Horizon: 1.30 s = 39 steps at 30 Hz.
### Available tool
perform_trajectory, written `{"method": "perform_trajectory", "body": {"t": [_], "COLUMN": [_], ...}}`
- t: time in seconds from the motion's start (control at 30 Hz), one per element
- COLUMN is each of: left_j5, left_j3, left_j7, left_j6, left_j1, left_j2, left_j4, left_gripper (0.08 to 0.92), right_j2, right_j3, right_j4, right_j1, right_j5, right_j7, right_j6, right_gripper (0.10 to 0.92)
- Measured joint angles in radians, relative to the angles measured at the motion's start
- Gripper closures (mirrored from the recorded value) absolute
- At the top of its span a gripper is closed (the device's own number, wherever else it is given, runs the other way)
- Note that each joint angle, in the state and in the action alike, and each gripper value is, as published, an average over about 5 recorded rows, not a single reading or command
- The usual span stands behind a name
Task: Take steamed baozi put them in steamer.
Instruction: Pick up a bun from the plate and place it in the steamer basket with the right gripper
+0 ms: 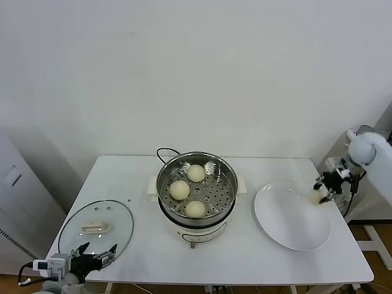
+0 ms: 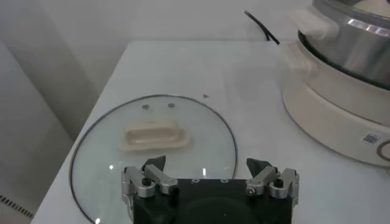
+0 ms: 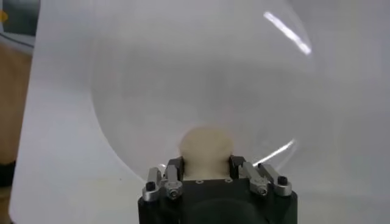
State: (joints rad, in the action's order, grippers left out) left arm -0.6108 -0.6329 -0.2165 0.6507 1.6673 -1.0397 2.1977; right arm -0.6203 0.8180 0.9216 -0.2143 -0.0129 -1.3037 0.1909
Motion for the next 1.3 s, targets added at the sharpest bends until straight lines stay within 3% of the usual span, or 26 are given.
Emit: {"method": "perform_trajectory", "body": {"t": [0.33,0.67,0.97,1.3], "left_j5": [0.004,-0.001,-0.003,-0.007], "left_j3": [0.006,0.005,0.003,0.001], "left_j7": [-0.006,-0.007,-0.006,-0.006], "left_j6": [0.007,0.006,0.004,0.000], "left_j1": [-0.005,-0.004,-0.002,-0.003], "left_j2": [0.003,0.014,0.014,0.013], "left_j4": [0.008,0.014,0.014,0.010], "left_gripper": [0.177,0.177,0.177,0.177], "right_j2": [0.002,-0.104,-0.223,-0.324], "right_j3": [0.375,0.614,0.695,0.731], "right_j4": [0.204,0.345,0.392,0.421], "right_j1": [-0.342,-0.585,-0.649,-0.642], "right_j5": [0.330,0.601,0.730,0.777], "right_j7": [0.036,0.120,0.203,0.274], "right_j6": [-0.196,-0.405,-0.528,-0.605], "right_gripper": [0.558,0.558,0.557,0.553]}}
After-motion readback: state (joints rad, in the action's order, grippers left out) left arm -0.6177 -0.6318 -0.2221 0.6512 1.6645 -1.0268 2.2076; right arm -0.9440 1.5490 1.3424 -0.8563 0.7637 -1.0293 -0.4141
